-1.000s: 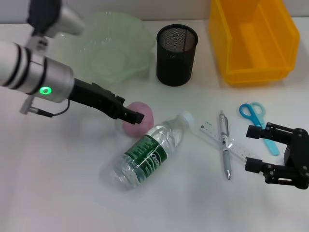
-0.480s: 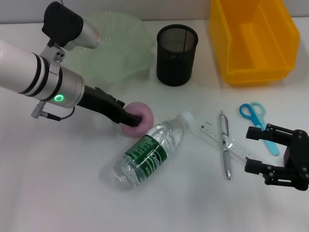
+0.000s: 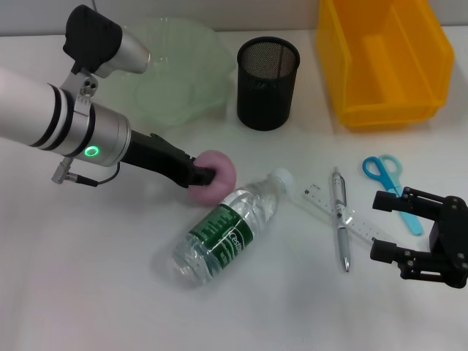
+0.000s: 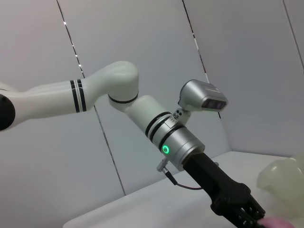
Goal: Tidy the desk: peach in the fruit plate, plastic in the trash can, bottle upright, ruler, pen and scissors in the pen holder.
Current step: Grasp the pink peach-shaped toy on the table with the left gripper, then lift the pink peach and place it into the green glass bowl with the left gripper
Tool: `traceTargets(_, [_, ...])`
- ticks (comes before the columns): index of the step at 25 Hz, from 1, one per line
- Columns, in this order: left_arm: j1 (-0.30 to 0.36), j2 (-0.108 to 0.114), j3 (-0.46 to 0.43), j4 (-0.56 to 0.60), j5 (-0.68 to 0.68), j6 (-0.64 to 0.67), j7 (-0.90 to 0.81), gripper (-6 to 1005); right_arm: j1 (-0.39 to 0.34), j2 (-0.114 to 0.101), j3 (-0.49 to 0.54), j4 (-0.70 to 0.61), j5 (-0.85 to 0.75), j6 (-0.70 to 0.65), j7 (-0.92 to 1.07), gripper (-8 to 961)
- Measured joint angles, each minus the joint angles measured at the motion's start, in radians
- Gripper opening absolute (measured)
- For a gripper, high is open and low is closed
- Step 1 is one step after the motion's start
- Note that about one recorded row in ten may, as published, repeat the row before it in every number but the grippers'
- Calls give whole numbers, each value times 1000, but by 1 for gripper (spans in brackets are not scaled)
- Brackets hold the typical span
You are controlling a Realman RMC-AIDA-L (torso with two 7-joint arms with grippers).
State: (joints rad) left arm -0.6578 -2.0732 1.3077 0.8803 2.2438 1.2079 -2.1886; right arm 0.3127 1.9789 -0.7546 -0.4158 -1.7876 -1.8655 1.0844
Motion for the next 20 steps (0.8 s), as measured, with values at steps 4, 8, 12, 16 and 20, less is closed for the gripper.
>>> traceTargets(4, [18,5,-21,6,-65,33,40,407,-2,0,0,0,0,0,0,757])
traceTargets(8, [35,7,-136,19,-154,121,106,222,-5,1,0,-1,1,0,0,754])
traceTargets(12, [39,7,-252,18,-223,173,144,189,-7,3,0,-1,3,-1,0,751])
traceTargets(16, [38,10,-525,-58,-346,146,244,155,-8,8,0,-1,3,-2,-3,748])
traceTargets(20, [19,7,-579,-120,-372,28,320,137,-8,19,0,-3,3,-3,-13,745])
